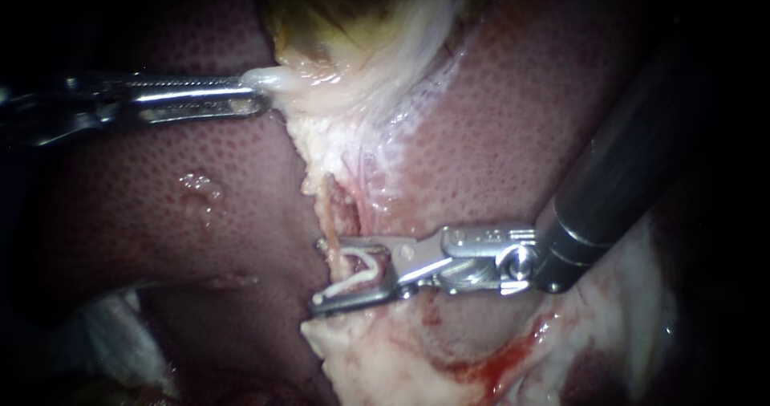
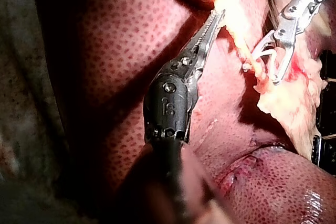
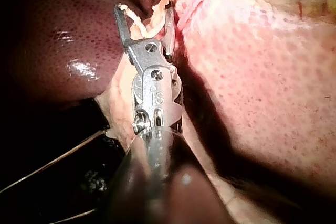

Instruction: Clipping first clip left tube

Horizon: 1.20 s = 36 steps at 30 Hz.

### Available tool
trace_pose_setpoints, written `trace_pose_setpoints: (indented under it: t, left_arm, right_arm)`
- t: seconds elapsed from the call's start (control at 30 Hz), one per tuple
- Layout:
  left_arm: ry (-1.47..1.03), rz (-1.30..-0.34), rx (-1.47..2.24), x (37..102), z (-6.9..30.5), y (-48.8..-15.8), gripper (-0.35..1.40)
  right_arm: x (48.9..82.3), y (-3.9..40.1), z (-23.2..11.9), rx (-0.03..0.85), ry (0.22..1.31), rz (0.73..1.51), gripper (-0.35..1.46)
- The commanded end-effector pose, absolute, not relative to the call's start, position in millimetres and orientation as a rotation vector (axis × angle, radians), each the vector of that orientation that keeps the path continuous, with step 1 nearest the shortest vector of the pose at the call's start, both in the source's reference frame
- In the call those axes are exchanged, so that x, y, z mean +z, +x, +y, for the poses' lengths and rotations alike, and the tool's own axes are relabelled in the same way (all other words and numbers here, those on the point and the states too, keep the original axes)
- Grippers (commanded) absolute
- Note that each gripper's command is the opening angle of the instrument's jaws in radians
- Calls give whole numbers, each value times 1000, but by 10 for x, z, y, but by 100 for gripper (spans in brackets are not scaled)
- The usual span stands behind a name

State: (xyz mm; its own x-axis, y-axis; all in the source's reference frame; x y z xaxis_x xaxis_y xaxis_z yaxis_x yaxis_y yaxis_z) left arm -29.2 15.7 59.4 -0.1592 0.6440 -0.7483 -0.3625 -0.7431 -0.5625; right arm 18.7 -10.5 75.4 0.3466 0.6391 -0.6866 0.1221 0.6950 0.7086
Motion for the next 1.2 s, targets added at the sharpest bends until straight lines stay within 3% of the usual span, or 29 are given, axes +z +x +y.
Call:
trace_pose_setpoints:
  t: [0.03,0.43,0.63,0.77,1.03,1.2]
  left_arm:
    - [-1447,-331,1959,595,157,-292,-35]
    - [-1448,-333,1958,594,157,-293,-35]
    - [-1448,-332,1958,594,157,-295,-35]
    - [-1447,-332,1958,593,156,-295,-35]
    - [-1447,-331,1958,593,156,-295,-35]
    - [-1447,-331,1958,593,156,-295,-35]
  right_arm:
    - [757,189,-106,378,777,1189,58]
    - [779,204,-119,357,848,1176,53]
    - [784,204,-118,372,861,1161,42]
    - [788,204,-115,379,852,1161,30]
    - [794,202,-111,418,881,1141,-35]
    - [795,201,-110,416,876,1130,-35]
